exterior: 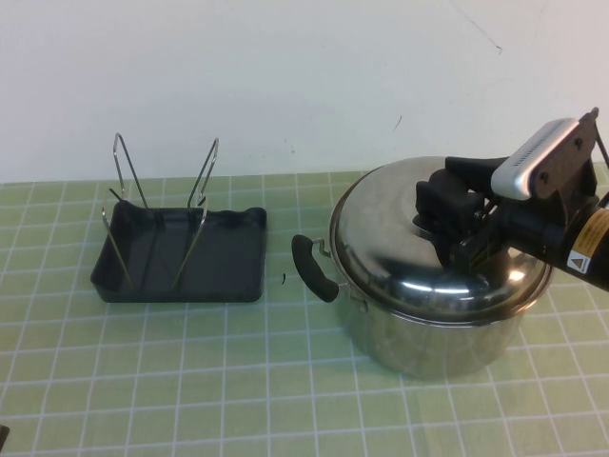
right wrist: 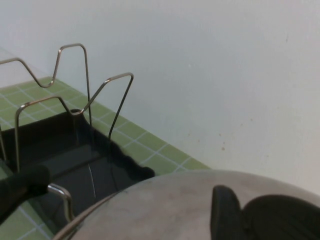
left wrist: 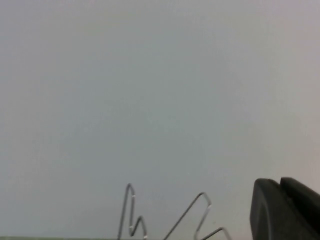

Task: Put pot lid on rack
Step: Open the pot, then hand over the pot lid, then place the pot lid on the pot rack

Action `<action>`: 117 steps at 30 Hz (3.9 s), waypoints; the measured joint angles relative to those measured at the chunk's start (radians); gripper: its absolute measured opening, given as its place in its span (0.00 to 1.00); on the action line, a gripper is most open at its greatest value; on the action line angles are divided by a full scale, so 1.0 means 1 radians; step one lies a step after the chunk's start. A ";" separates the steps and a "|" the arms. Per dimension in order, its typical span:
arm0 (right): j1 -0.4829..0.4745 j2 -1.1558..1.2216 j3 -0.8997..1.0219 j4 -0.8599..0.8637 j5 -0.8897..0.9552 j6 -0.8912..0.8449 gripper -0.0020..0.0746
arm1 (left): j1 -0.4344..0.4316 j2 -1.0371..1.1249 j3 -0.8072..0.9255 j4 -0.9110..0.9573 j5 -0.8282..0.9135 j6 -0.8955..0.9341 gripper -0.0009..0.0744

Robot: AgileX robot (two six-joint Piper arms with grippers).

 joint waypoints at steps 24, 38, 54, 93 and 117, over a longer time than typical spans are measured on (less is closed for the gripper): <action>0.327 -0.292 -0.106 -0.187 -0.173 0.155 0.48 | 0.000 0.000 0.002 0.469 -0.368 -1.568 0.76; 0.574 -0.170 -0.300 -0.190 -0.036 0.161 0.48 | 0.000 0.000 0.002 0.482 -0.456 -1.621 0.74; 0.578 -0.128 -0.300 -0.216 -0.106 0.269 0.48 | 0.000 -0.001 -0.001 0.445 -0.549 -1.575 0.14; 0.579 -0.871 -0.157 -0.489 0.963 0.151 0.03 | 0.000 0.864 -0.770 1.372 -0.267 -1.376 0.14; 0.579 -0.994 0.007 -0.479 0.975 0.242 0.02 | 0.000 1.251 -0.867 1.373 -0.261 -1.098 0.16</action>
